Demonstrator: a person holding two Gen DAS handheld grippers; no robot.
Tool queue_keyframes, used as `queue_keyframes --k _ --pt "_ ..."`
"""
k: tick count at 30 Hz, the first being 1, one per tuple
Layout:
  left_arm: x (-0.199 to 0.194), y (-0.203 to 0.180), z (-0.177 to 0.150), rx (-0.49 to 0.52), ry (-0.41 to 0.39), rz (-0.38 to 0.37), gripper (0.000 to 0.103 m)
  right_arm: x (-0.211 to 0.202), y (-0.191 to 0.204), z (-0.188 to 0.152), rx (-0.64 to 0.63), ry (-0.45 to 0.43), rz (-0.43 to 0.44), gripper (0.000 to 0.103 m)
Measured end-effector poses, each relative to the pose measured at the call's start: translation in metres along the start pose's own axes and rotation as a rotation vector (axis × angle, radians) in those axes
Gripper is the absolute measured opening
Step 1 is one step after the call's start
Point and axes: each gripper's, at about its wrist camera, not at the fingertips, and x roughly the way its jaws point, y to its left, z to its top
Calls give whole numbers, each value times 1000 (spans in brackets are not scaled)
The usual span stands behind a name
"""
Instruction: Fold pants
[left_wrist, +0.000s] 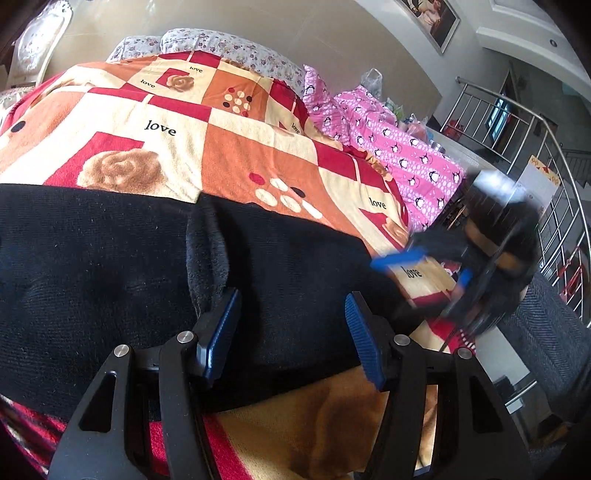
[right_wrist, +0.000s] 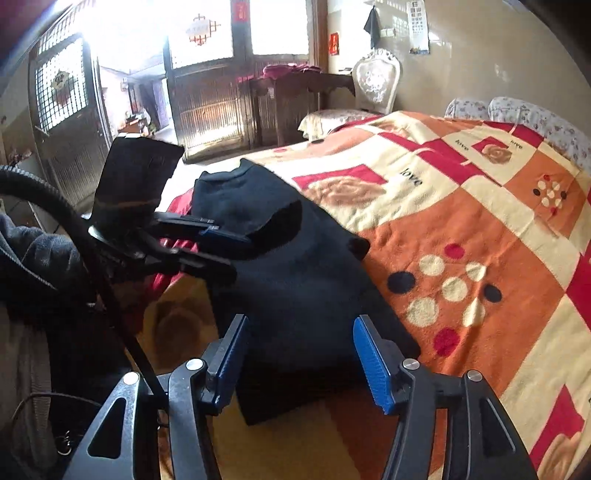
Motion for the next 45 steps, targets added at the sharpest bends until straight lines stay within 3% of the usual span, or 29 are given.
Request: queue_keyframes --k 1,5,7,9,11,13,15,16,17,20,23,26,28,30,33,36,39,43,45 --pt "0 0 0 0 0 2 58 14 3 -8 -14 86 -20 60" --pt "0 0 0 -1 -1 0 58 14 3 -18 11 37 -39 60" --pt "-1 0 0 0 -2 2 58 8 15 -13 -48 43 -98 60" --pt "-1 1 0 -1 -2 0 58 -9 25 -7 -43 -9 -125 59" --pt "-1 1 0 -1 -1 -1 58 -24 30 -5 4 -68 -92 59" --pt "-1 1 0 -2 -1 -2 58 -13 31 -11 63 -27 -22 60" --pt "-1 1 0 -2 -1 -4 58 16 35 -22 63 99 -57 65" --pt "-1 1 0 -3 -2 -5 58 25 38 -27 45 119 -86 74" --pt "-1 1 0 -4 -3 -6 58 26 42 -29 31 104 -90 78" --pt "-1 2 0 -11 -5 -13 58 17 46 -20 38 94 -106 74" --pt "-1 4 0 -23 -7 -27 58 -5 51 -7 64 1 -111 74" --pt "-8 6 -1 -59 -16 -29 58 -24 53 5 134 -160 -66 74" --pt "-14 7 -2 -89 -24 -29 58 -30 49 13 216 -276 -48 74" --pt "-19 8 -5 -116 -30 -29 58 -20 30 21 342 -308 -82 74" --pt "-28 10 -7 -144 -36 -22 59 9 -5 38 524 -254 -187 74" --pt "-42 9 -10 -149 -36 22 59 39 -18 67 601 -207 -151 73" --pt "-65 9 -20 -144 -44 58 59 77 -2 105 504 -70 -215 71" --pt "-103 25 -39 -210 -93 128 59 140 13 132 315 145 -463 72" --pt "-124 43 -44 -293 -147 175 59 146 10 132 316 119 -485 76"
